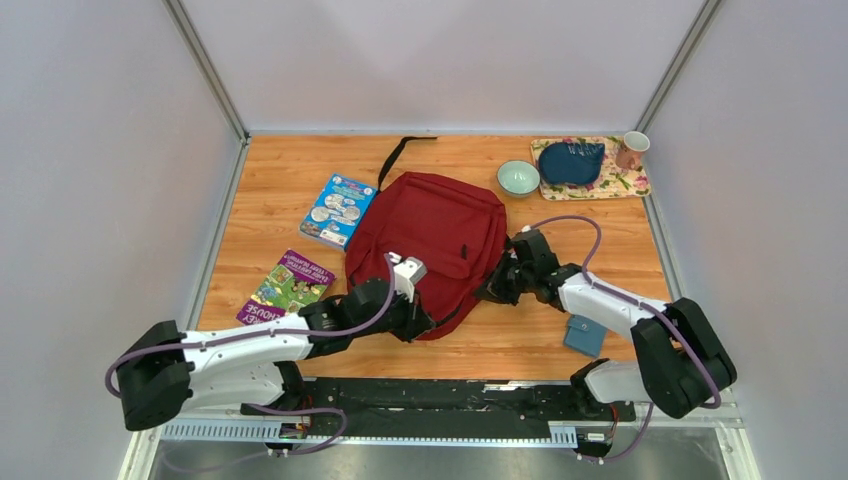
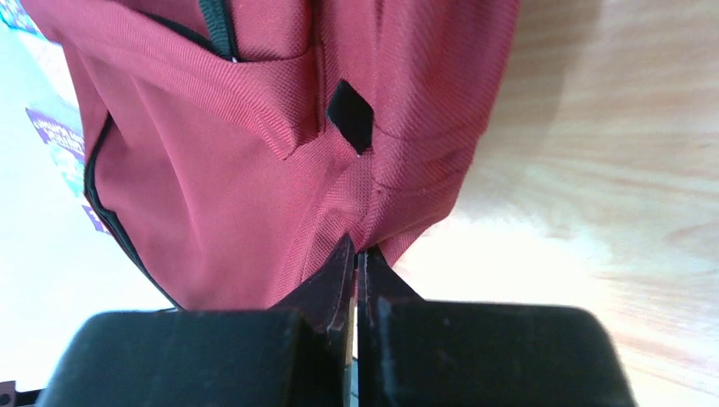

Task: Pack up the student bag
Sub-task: Unzip the student bag at the center of the board.

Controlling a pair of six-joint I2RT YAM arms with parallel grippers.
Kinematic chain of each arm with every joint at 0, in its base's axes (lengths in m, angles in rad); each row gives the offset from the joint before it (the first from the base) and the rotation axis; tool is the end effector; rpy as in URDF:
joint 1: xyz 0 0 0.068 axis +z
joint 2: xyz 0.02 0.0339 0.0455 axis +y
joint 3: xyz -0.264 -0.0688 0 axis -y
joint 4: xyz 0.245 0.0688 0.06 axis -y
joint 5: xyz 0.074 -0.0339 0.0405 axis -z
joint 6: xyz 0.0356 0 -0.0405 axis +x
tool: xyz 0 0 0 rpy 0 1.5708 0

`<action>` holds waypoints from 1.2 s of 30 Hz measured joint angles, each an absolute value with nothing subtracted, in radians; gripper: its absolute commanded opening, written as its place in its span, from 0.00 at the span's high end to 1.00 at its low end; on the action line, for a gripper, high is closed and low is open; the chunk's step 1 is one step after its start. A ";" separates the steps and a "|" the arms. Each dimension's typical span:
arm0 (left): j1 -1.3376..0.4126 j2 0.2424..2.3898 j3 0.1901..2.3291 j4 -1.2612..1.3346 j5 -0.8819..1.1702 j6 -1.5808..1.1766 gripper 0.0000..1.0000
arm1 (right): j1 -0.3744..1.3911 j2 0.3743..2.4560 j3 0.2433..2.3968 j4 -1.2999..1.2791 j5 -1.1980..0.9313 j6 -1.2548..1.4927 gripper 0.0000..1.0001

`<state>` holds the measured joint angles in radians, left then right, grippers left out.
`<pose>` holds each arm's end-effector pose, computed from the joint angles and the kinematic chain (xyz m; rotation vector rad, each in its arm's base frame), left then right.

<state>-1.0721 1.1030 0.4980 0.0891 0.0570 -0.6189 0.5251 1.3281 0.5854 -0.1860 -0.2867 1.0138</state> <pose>0.1091 -0.2046 0.2051 0.5480 2.2088 -1.0349 0.2047 0.1302 0.1617 0.5331 2.6794 0.9143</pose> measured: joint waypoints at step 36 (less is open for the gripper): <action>-1.073 1.149 0.559 0.125 0.089 -0.616 1.00 | 0.508 0.843 0.377 -0.288 -0.505 1.340 0.24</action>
